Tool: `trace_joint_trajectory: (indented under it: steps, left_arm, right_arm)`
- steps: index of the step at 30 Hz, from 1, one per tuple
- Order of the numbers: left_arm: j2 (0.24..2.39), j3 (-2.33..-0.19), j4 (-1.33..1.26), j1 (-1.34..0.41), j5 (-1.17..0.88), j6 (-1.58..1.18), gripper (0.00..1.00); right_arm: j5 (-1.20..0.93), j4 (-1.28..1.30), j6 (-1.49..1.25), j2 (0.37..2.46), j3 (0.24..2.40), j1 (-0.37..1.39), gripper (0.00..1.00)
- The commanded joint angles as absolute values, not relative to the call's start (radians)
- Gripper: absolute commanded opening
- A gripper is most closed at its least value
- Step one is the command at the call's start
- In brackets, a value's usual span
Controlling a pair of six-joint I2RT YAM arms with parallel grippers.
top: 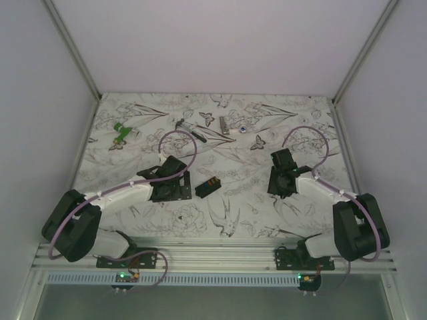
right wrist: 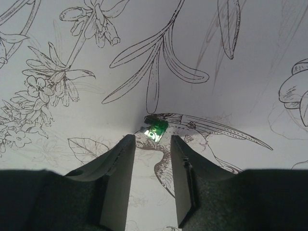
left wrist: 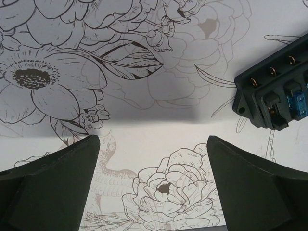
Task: Snap on the fuse box
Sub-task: Move the fuse to the center of the board.
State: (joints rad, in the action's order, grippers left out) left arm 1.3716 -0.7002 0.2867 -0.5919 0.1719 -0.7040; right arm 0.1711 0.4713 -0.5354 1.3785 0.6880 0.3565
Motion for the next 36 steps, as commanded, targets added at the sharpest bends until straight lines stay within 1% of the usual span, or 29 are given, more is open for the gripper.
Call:
trace_joint_trajectory:
  steps: [1,9,14,18,22,29,36]
  left_arm:
    - [1.351,-0.675,0.286,-0.563,0.118,-0.728,1.00]
    - [1.327,-0.649,0.268,-0.540,0.085,-0.739,1.00]
    - [1.331,-0.647,0.262,-0.535,0.067,-0.740,1.00]
    - [1.326,-0.644,0.257,-0.535,0.061,-0.743,1.00]
    - [1.329,-0.648,0.254,-0.534,0.052,-0.745,1.00]
    - [1.331,-0.651,0.247,-0.533,0.031,-0.754,1.00]
    - [1.307,-0.643,0.243,-0.534,0.007,-0.765,1.00]
  right_arm:
    - [0.177,0.424,-0.547,1.404,0.685,0.346,0.40]
    - [0.137,0.382,-0.554,1.394,0.664,0.318,0.35]
    - [0.099,0.364,-0.541,1.410,0.662,0.308,0.29]
    - [0.054,0.369,-0.534,1.422,0.661,0.309,0.20]
    - [0.016,0.385,-0.529,1.422,0.660,0.323,0.16]
    - [-0.008,0.379,-0.550,1.452,0.680,0.448,0.14]
    - [0.003,0.380,-0.556,1.558,0.810,0.638,0.14]
